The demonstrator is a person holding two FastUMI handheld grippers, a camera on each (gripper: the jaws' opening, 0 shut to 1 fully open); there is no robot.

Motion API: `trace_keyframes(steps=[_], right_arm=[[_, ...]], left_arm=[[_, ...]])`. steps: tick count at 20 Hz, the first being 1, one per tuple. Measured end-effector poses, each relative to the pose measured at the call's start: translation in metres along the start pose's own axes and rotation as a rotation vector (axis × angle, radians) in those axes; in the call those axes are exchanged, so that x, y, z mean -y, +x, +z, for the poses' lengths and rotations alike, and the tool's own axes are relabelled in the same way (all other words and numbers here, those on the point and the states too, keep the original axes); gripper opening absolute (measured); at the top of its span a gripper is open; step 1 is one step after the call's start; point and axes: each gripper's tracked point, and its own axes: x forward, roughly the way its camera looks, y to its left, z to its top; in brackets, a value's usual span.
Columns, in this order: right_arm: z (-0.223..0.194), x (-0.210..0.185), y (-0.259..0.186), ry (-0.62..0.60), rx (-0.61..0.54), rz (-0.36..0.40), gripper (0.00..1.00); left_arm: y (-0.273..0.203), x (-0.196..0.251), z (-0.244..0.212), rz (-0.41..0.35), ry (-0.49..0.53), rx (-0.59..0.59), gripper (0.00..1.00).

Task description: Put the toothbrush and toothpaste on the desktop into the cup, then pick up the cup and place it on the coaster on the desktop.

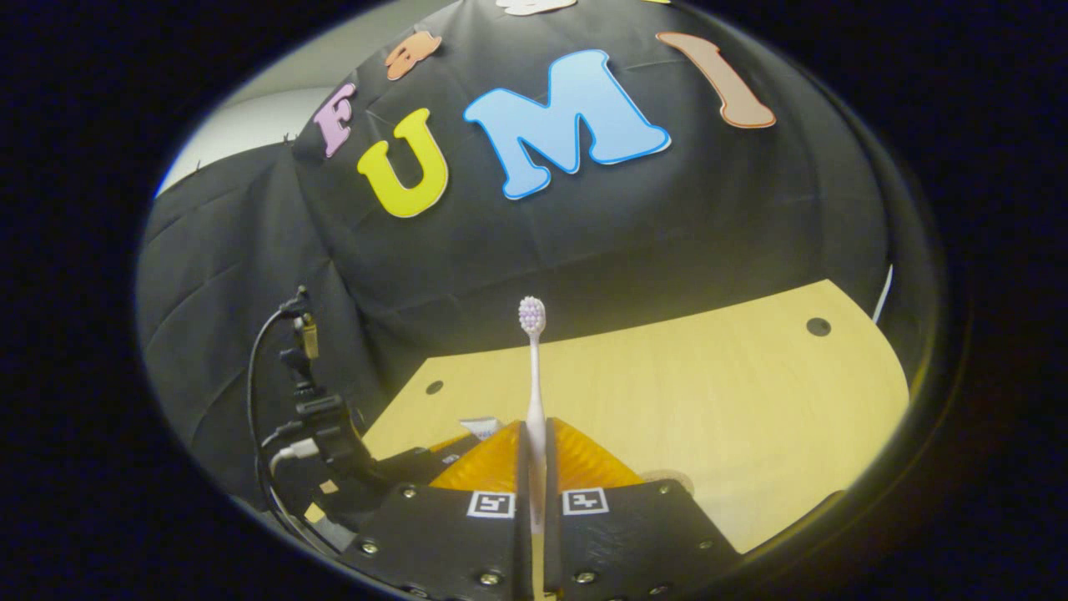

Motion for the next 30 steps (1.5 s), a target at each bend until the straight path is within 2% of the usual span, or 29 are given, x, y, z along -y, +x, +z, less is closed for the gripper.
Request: trace_keyframes(steps=[2, 4, 5, 6, 7, 12, 18, 24, 25, 26, 27, 29, 30], right_arm=[[0.009, -0.001, 0.012, 0.012, 0.021, 0.0, 0.06], [0.014, -0.007, 0.024, 0.024, 0.036, 0.012, 0.1], [0.016, -0.008, 0.03, 0.027, 0.043, 0.014, 0.1], [0.017, -0.01, 0.036, 0.026, 0.045, 0.018, 0.06], [0.015, -0.014, 0.041, 0.023, 0.047, 0.024, 0.06], [0.012, -0.025, 0.064, -0.003, 0.072, 0.034, 0.06], [-0.006, -0.026, 0.094, -0.069, 0.089, -0.019, 0.06], [-0.022, -0.038, 0.094, -0.159, 0.097, -0.024, 0.09], [-0.026, -0.038, 0.092, -0.169, 0.088, -0.022, 0.09], [-0.032, -0.039, 0.09, -0.179, 0.075, -0.024, 0.11], [-0.036, -0.039, 0.089, -0.189, 0.059, -0.024, 0.12], [-0.047, -0.038, 0.086, -0.194, 0.02, -0.023, 0.24], [-0.053, -0.039, 0.084, -0.19, 0.001, -0.017, 0.4]], left_arm=[[-0.014, -0.001, 0.007, 0.003, 0.018, 0.022, 0.65], [-0.031, -0.006, 0.013, 0.016, 0.028, 0.043, 0.87], [-0.04, -0.009, 0.014, 0.022, 0.022, 0.047, 0.89], [-0.048, -0.012, 0.012, 0.027, 0.013, 0.042, 0.84], [-0.056, -0.015, 0.009, 0.033, 0.001, 0.036, 0.93], [-0.087, -0.034, -0.02, 0.073, -0.03, -0.024, 0.91], [-0.114, -0.05, -0.043, 0.095, -0.05, -0.068, 0.93], [-0.122, -0.06, -0.045, 0.099, -0.055, -0.081, 0.93], [-0.122, -0.061, -0.046, 0.1, -0.058, -0.085, 0.91], [-0.121, -0.06, -0.047, 0.099, -0.061, -0.088, 0.93], [-0.122, -0.059, -0.049, 0.1, -0.063, -0.09, 0.91], [-0.122, -0.058, -0.051, 0.096, -0.065, -0.095, 0.93], [-0.121, -0.057, -0.052, 0.095, -0.066, -0.097, 0.91]])
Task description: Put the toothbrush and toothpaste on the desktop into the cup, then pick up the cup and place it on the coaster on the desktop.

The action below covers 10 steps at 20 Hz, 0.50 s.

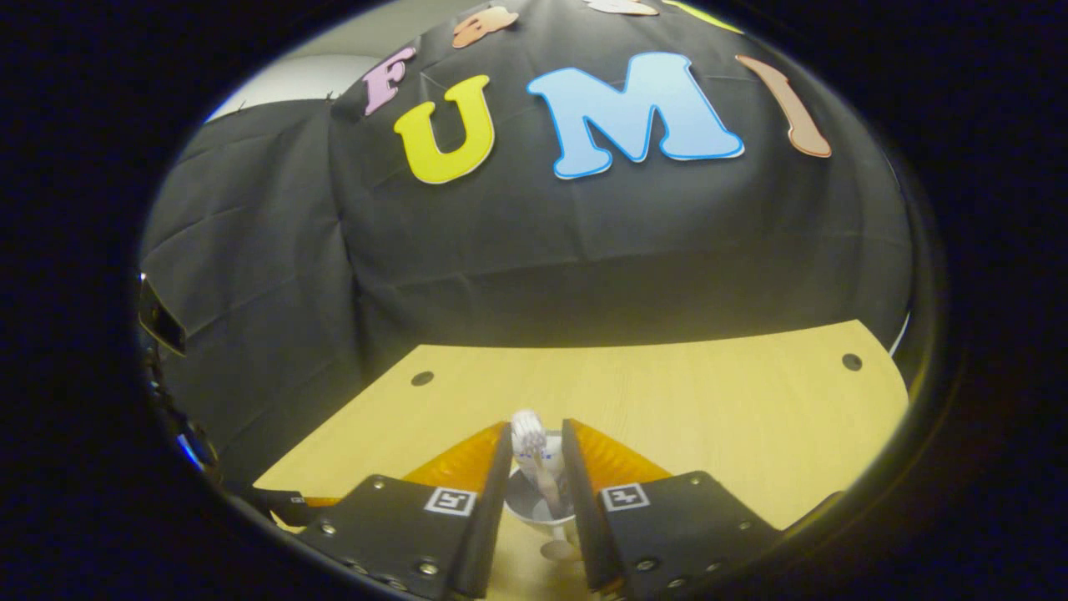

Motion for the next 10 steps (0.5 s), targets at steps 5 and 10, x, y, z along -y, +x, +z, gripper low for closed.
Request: trace_keyframes(steps=[5, 10], right_arm=[[-0.002, 0.002, -0.007, -0.005, -0.017, -0.003, 0.74], [0.016, 0.007, -0.026, 0.007, 0.023, -0.001, 0.75]], left_arm=[[0.001, 0.017, -0.003, -0.016, 0.01, -0.011, 0.93], [0.002, 0.036, -0.007, -0.03, 0.02, -0.022, 0.93]])
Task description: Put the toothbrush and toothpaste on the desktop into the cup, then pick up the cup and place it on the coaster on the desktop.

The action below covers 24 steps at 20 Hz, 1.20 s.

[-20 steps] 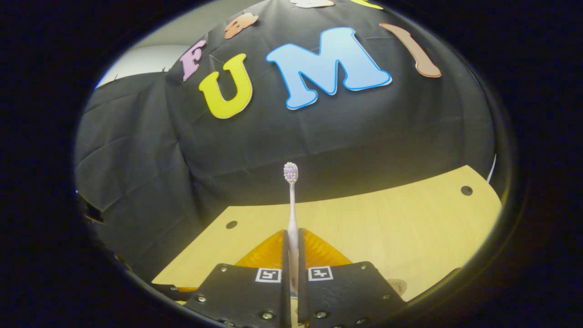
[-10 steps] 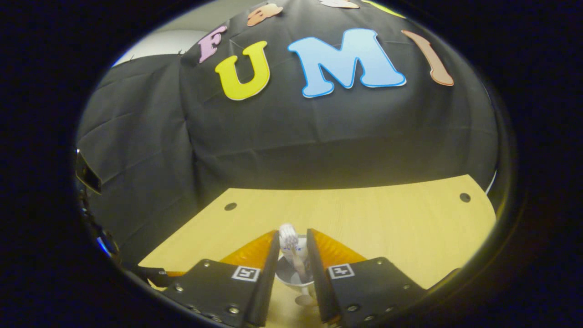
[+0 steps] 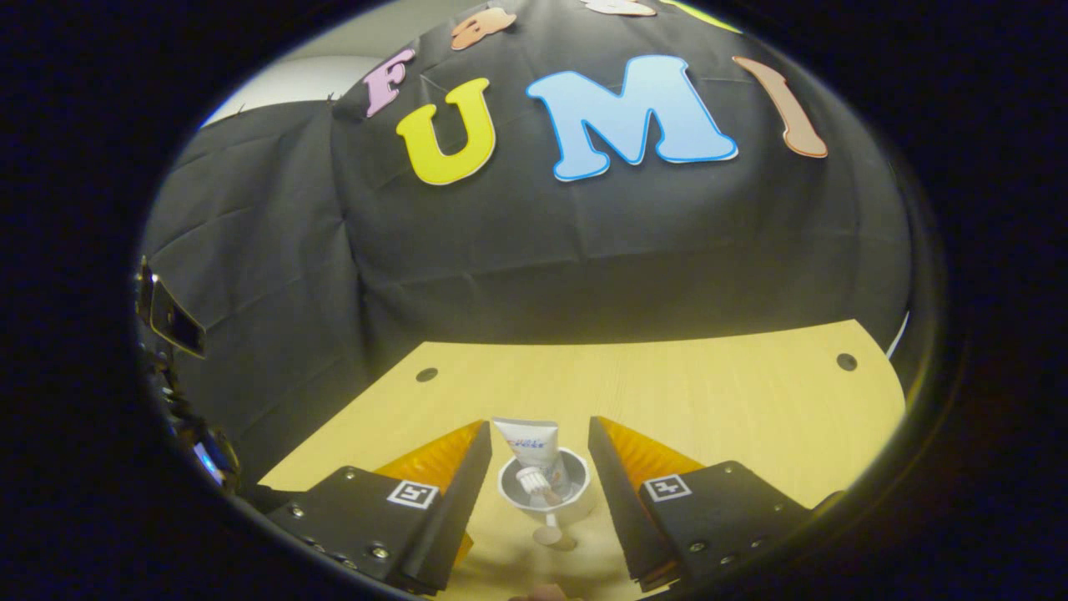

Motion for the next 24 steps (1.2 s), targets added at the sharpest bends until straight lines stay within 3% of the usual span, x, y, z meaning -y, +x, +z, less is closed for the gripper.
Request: trace_keyframes(steps=[4, 7, 14, 16, 18, 19, 24], right_arm=[[0.018, 0.013, -0.02, 0.01, 0.034, -0.027, 0.74], [0.028, 0.029, -0.035, 0.009, 0.054, -0.065, 0.74], [0.034, 0.062, -0.074, -0.027, 0.062, -0.151, 0.74], [0.029, 0.071, -0.084, -0.031, 0.052, -0.172, 0.74], [0.023, 0.08, -0.094, -0.034, 0.037, -0.188, 0.69], [0.019, 0.086, -0.098, -0.037, 0.028, -0.196, 0.74], [0.0, 0.111, -0.122, -0.011, -0.018, -0.228, 0.75]], left_arm=[[0.001, 0.018, -0.003, -0.014, 0.016, -0.015, 0.91], [0.005, 0.034, -0.003, -0.029, 0.037, -0.024, 0.96], [0.033, 0.065, -0.015, -0.053, 0.019, -0.103, 0.91], [0.044, 0.066, -0.017, -0.037, 0.007, -0.122, 0.96], [0.055, 0.064, -0.021, -0.021, -0.016, -0.149, 0.91], [0.062, 0.064, -0.023, -0.009, -0.027, -0.16, 0.91], [0.087, 0.053, -0.035, 0.073, -0.045, -0.242, 0.91]])
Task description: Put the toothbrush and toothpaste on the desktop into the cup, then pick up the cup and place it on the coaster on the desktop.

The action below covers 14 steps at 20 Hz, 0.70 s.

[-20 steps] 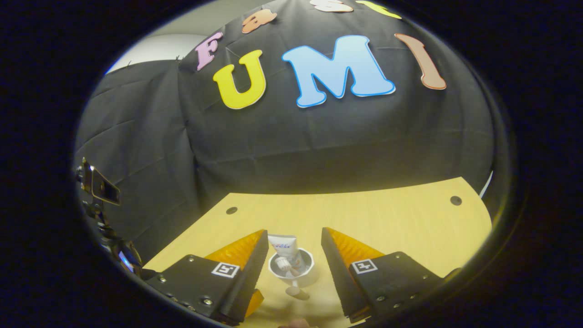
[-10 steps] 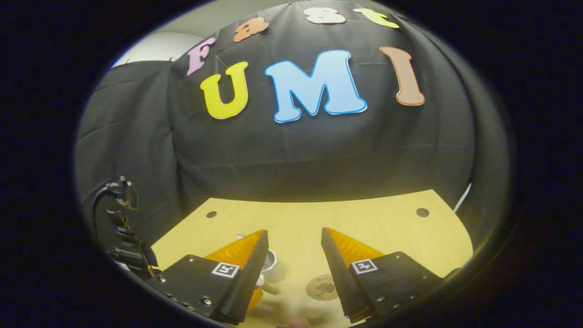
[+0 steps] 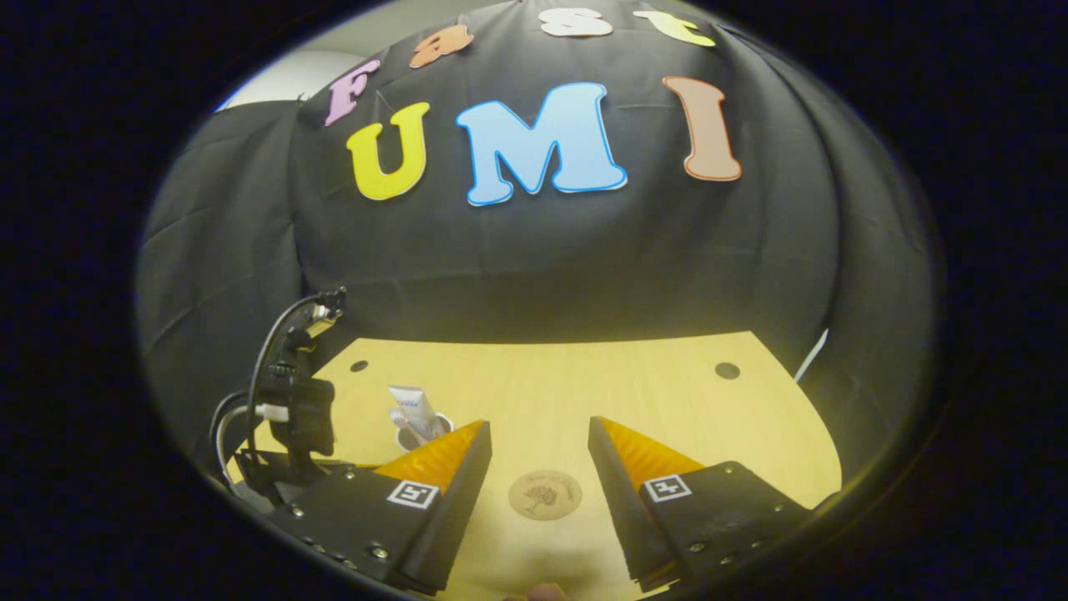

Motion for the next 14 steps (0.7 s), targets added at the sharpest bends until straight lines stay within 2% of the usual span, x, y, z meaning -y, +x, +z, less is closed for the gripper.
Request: trace_keyframes(steps=[5, 10, 12, 14], right_arm=[[-0.028, 0.023, -0.003, 0.048, -0.08, -0.007, 0.75], [-0.035, 0.041, -0.009, 0.07, -0.103, -0.013, 0.75], [-0.038, 0.046, -0.009, 0.081, -0.113, -0.011, 0.75], [-0.042, 0.053, -0.008, 0.094, -0.126, -0.011, 0.75]], left_arm=[[0.018, -0.004, -0.006, 0.067, -0.011, -0.064, 0.93], [0.036, -0.015, -0.007, 0.136, -0.04, -0.118, 0.93], [0.039, -0.018, -0.006, 0.171, -0.047, -0.126, 0.88], [0.039, -0.022, -0.008, 0.197, -0.041, -0.135, 0.77]])
